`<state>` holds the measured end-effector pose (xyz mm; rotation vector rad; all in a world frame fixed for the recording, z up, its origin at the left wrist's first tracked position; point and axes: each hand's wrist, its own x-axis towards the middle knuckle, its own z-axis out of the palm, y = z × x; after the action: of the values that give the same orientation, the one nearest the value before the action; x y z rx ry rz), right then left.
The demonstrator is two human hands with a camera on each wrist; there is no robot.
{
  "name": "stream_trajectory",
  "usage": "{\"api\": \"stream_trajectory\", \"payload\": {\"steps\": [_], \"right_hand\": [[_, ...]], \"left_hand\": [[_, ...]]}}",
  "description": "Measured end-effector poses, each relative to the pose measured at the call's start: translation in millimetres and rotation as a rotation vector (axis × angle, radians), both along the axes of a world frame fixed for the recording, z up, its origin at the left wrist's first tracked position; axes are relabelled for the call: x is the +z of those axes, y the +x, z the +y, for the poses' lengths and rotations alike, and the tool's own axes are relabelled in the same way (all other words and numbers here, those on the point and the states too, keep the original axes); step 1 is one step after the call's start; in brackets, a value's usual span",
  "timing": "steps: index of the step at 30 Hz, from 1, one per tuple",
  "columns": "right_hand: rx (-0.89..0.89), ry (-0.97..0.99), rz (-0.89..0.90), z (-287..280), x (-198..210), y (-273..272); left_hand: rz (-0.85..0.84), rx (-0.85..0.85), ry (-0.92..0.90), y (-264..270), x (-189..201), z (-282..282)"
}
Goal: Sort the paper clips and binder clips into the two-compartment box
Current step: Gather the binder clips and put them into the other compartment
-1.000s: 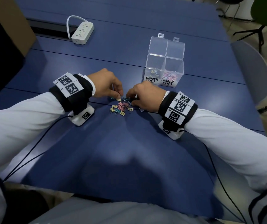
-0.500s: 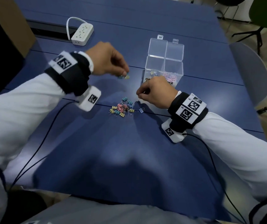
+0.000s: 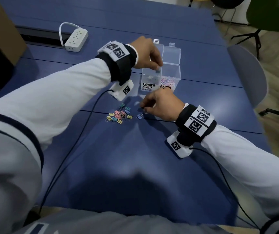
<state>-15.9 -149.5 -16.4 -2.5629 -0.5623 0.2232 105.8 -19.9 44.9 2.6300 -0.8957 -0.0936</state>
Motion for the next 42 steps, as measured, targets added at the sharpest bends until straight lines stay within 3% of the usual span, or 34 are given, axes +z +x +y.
{"api": "stream_trajectory", "payload": {"steps": [4,11,19,29,37,42], "right_hand": [[0.069,-0.078,-0.016,11.3,-1.6,1.0],[0.231,-0.249,-0.022,22.6,1.3,-6.0],[0.301,-0.249,-0.085,15.1,-9.8,1.7],[0.073,-0.056,-0.128,2.1,4.0,12.0],[-0.170,0.289,-0.278,-13.3,44.0,51.7],[-0.187,0.192,-0.145,-18.7,40.1,78.8]], "left_hand": [[-0.087,-0.003,-0.009,-27.2,5.1,33.4],[0.236,-0.039,0.291,-91.9,-24.1,104.1],[0.246,-0.025,0.243,-102.2,-66.2,106.0],[0.301,-0.055,0.140,-92.5,-63.8,94.9],[0.271,0.002,0.077,-89.5,-43.8,93.2],[0.180,0.026,-0.020,-73.3,-5.2,75.8]]}}
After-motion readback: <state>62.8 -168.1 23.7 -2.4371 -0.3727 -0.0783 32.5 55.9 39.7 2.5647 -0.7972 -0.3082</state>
